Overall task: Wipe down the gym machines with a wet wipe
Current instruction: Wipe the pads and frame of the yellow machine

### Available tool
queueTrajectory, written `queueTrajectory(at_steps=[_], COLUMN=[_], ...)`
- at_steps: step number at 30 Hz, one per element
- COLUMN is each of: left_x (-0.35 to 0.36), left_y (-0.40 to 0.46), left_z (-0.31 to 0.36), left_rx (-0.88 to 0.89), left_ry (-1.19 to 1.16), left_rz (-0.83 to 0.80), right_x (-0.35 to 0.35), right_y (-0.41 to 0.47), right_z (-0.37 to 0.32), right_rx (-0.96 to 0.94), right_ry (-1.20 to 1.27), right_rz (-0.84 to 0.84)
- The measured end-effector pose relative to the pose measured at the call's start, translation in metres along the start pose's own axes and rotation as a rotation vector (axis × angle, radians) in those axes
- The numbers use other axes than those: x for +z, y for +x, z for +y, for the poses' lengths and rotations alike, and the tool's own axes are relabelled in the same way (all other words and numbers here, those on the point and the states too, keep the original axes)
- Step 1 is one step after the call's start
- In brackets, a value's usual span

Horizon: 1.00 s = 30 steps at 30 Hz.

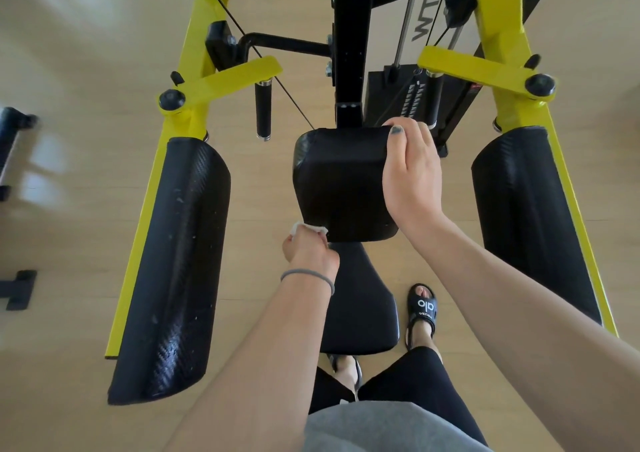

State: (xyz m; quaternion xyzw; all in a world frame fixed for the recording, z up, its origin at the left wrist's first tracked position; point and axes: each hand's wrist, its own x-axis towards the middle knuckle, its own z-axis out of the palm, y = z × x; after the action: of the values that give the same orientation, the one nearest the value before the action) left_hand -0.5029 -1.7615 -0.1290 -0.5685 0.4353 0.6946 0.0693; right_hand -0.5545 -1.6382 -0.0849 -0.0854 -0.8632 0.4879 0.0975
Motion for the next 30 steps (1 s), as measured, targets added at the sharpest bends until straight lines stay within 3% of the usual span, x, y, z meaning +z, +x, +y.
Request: queueTrajectory(at_steps=[1, 3, 5, 8, 14, 17, 22, 24, 26, 28, 30], left_x=[0.0, -0.006, -0.009, -0.008, -0.002, 0.019, 0.033, 0.035, 0.029, 0.014, -0.005], left_y=[0.008, 0.023, 0.022, 0.02, 0.014, -0.004, 0.008, 0.004, 0.006, 0.016, 0.025], left_z=[0.001, 0.0, 0.0, -0.005, -0.016, -0.026, -0.078, -0.075, -0.056, -0.035, -0.016], left_rx=[0.003, 0.182, 0.325, 0.323, 0.281, 0.048, 0.336, 0.298, 0.265, 0.335, 0.305], left_ry=[0.129, 0.467, 0.855, 1.057, 1.231, 0.853, 1.3, 1.247, 1.128, 1.207, 1.1], left_rz=[0.019, 0.139, 0.086, 0.031, -0.018, -0.164, -0.309, -0.324, -0.243, -0.204, -0.054], right_x=[0.0, 0.001, 0.0, -0.001, -0.004, -0.007, -0.01, -0.011, -0.012, -0.011, -0.009], right_y=[0.0, 0.0, 0.0, 0.001, 0.001, 0.001, 0.002, 0.002, 0.001, 0.002, 0.002], right_z=[0.0, -0.001, 0.0, 0.0, 0.001, 0.001, 0.001, 0.002, 0.002, 0.002, 0.002], right_rx=[0.004, 0.0, -0.01, -0.014, -0.007, -0.011, -0.011, -0.01, -0.01, -0.014, -0.014], right_ry=[0.004, 0.013, 0.02, 0.018, 0.032, 0.044, 0.046, 0.051, 0.058, 0.055, 0.047], right_rz=[0.002, 0.002, -0.003, -0.007, -0.044, -0.062, -0.1, -0.111, -0.119, -0.112, -0.094])
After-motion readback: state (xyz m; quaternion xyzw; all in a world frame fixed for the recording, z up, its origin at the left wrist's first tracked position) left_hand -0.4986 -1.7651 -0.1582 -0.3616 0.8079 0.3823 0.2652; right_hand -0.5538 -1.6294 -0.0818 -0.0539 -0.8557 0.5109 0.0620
